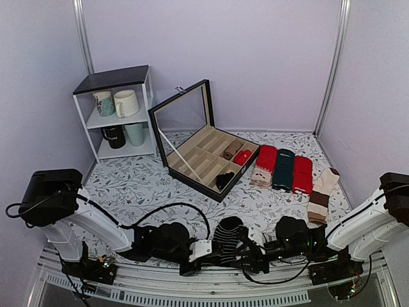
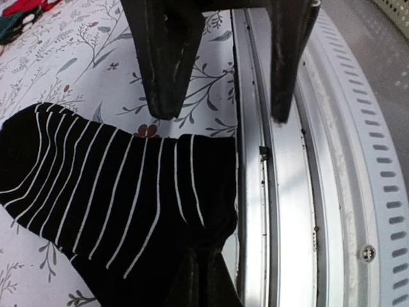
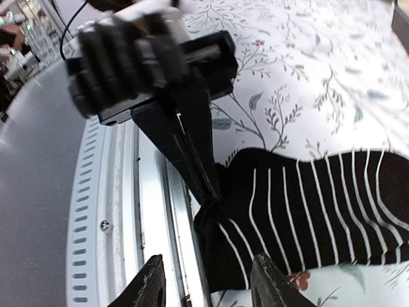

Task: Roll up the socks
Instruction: Roll the sock at the corner of the board.

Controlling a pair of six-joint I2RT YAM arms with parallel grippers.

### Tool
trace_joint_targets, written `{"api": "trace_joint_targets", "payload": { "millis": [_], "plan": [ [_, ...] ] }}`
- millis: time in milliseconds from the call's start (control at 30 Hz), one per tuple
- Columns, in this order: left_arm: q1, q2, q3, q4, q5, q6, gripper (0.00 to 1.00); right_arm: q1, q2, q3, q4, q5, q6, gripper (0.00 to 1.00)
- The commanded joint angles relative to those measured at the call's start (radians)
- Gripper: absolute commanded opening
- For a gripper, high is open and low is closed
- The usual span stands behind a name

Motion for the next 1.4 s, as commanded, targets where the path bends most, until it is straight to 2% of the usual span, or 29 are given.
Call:
{"api": "trace_joint_targets", "payload": {
  "millis": [0,333,633,967,1067,1167,1367],
  "plan": [
    [0.020,0.033,-0.008,-0.122,0.076,-0.036,0.00,0.062,0.018,0.038,0.035,0.132,-0.202,0.47],
    [0.034,0.060,0.002,-0.128,0.100,-0.043,0.00,0.101,0.158,0.116,-0.034,0.135,-0.268,0.47],
    [0.047,0.071,0.004,-0.132,0.111,-0.045,0.00,0.122,0.214,0.130,-0.065,0.174,-0.263,0.46],
    [0.051,0.083,0.013,-0.138,0.125,-0.049,0.00,0.127,0.269,0.139,-0.083,0.204,-0.219,0.31],
    [0.052,0.090,0.021,-0.142,0.130,-0.049,0.00,0.146,0.278,0.144,-0.086,0.212,-0.207,0.32],
    [0.055,0.100,0.028,-0.151,0.132,-0.049,0.00,0.172,0.266,0.147,-0.102,0.259,-0.203,0.38],
    [0.060,0.097,0.025,-0.152,0.129,-0.053,0.00,0.183,0.110,0.086,-0.060,0.284,-0.194,0.44]
  ]
}}
